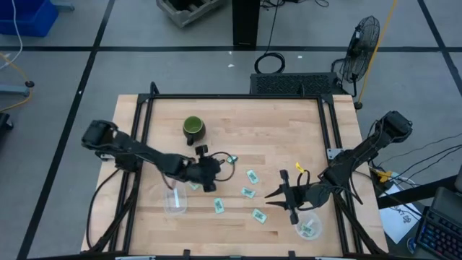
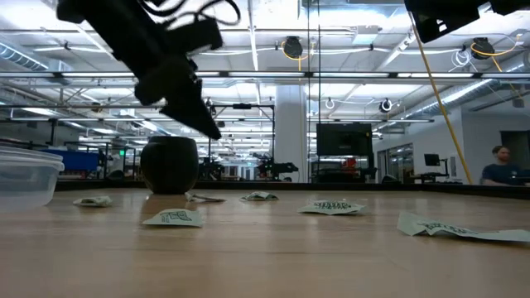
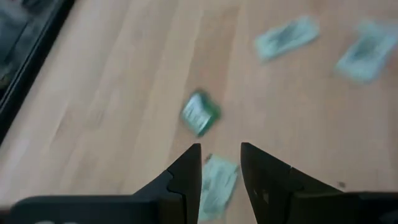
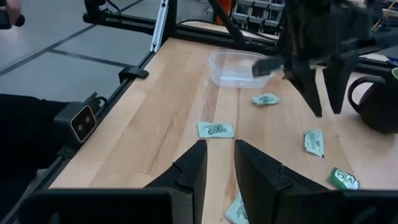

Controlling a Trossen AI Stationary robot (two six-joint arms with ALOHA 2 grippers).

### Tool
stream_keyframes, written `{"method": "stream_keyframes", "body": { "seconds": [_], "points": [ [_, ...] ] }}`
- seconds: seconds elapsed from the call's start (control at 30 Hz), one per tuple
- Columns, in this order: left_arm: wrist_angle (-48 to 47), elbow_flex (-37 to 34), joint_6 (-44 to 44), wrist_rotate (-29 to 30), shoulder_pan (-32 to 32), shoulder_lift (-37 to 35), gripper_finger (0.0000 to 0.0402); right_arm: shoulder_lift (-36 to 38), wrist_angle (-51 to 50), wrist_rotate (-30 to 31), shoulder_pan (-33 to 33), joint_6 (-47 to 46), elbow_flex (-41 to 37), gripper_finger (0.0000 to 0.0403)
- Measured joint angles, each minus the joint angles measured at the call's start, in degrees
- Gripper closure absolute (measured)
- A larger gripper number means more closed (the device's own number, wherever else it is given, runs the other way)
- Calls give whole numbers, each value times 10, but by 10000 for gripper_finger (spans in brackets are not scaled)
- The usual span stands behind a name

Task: Pick and place Stevia / Truvia into bins
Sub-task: Put the Stevia packet into the top left transparent container

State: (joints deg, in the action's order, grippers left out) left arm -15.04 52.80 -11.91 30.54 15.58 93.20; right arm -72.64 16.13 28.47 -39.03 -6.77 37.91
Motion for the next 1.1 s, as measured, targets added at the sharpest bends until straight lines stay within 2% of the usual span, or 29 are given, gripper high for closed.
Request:
{"method": "stream_keyframes", "body": {
  "seconds": [0.13, 0.33, 0.5, 0.73, 0.83, 1.1],
  "points": [
    [-61, 33, -41, 1, -12, 49, 284, 0, 0, 0, 0, 0, 0, 328],
    [-61, 37, -50, -22, -22, 101, 283, 0, -1, -1, 0, 0, 0, 328],
    [-55, 37, -69, -35, -23, 104, 267, 0, -1, -2, -1, 0, 0, 328],
    [-54, 37, -92, -56, -19, 99, 194, 0, -6, -2, -1, -1, 0, 328],
    [-55, 37, -81, -58, -20, 105, 176, 0, -6, -2, -1, -1, 0, 328],
    [-59, 37, -51, -37, -19, 122, 186, 0, -8, -2, -1, -1, 0, 328]
  ]
}}
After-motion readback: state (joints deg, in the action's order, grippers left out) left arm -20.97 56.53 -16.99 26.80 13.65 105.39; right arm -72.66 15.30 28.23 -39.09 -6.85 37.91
